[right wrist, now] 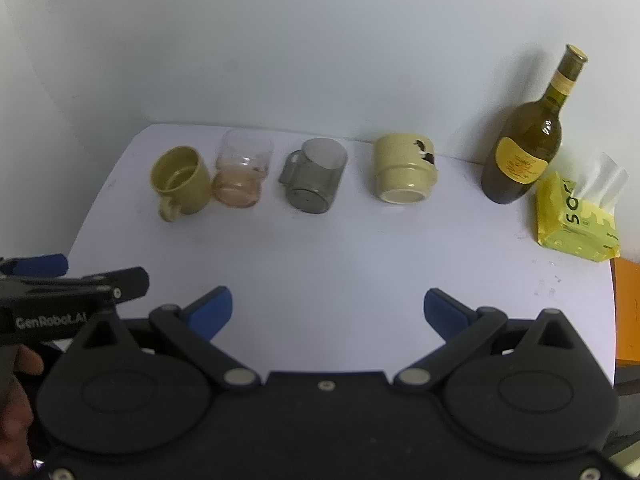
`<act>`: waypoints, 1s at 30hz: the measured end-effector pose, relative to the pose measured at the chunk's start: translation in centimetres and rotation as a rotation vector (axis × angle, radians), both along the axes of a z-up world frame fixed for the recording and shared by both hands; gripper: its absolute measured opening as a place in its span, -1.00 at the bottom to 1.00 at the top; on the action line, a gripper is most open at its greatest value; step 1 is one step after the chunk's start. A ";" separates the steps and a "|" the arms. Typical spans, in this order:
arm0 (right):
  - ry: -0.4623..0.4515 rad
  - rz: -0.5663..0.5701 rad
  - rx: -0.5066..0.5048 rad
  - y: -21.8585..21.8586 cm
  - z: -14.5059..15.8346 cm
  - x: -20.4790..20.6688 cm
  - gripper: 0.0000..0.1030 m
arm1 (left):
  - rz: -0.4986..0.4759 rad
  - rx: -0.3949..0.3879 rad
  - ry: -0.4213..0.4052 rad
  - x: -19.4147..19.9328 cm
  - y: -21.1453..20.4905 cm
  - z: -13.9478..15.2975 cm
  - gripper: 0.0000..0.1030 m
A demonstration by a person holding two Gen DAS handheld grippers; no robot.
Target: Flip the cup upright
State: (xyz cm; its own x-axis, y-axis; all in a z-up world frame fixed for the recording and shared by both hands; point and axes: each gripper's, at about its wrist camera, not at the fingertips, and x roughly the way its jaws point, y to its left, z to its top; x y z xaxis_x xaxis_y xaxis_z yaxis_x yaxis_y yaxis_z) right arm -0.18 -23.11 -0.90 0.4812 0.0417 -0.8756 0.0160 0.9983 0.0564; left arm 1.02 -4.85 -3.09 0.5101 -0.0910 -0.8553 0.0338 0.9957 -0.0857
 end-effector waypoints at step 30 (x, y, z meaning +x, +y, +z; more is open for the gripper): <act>0.102 -0.216 -0.020 -15.4 -4.9 2.6 1.00 | -0.118 0.086 -0.021 15.8 -12.4 -11.3 0.97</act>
